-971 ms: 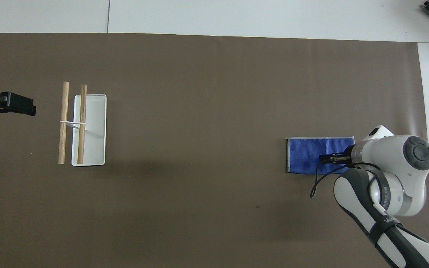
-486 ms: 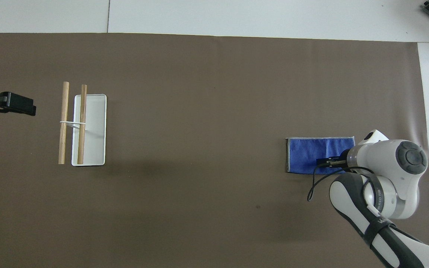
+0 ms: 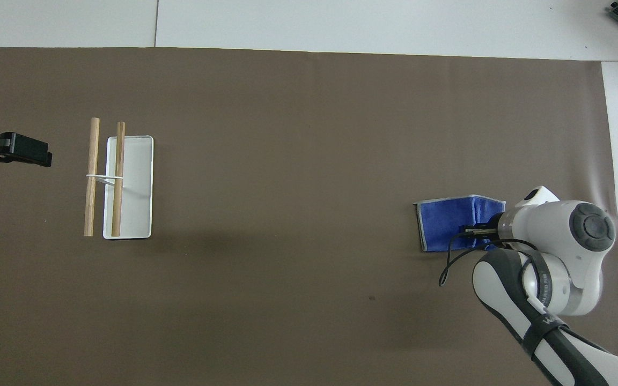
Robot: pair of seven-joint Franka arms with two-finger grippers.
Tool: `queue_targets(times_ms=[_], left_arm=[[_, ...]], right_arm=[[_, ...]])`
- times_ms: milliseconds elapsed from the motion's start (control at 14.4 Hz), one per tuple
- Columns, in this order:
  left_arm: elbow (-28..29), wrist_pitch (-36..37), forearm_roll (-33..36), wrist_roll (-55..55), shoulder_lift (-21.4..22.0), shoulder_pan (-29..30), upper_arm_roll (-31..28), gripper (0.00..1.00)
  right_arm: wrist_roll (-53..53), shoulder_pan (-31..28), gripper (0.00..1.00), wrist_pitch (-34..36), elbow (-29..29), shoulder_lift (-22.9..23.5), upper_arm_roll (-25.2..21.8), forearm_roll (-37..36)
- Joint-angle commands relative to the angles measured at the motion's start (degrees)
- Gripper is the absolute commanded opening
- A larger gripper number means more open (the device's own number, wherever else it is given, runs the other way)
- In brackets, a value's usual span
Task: Right arm passes towel to left arm to hang
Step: 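Lift the towel with the right gripper while the left gripper reaches toward it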
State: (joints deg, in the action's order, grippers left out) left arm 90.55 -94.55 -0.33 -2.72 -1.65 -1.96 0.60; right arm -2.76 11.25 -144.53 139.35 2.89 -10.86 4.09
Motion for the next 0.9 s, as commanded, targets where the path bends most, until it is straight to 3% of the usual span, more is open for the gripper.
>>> queue_targets(times_ms=[0,486,833], left_arm=[[-0.29,1.21,-0.64,-0.27,0.5,-0.24,-0.42,1.0],[-0.2,1.3,-0.64,-0.27,0.5,-0.33,-0.34,1.0],[-0.29,1.21,-0.64,-0.1,0.42,-0.06,-0.34,1.0]], right_arm=[[3.1,0.26,0.0,5.02,-3.37,-0.95,0.32,0.83],[6.71,0.35,0.0,17.61,-15.85,-2.63,2.16,1.09],[6.98,0.35,0.0,20.96,-23.59,-2.72,2.69,12.67]])
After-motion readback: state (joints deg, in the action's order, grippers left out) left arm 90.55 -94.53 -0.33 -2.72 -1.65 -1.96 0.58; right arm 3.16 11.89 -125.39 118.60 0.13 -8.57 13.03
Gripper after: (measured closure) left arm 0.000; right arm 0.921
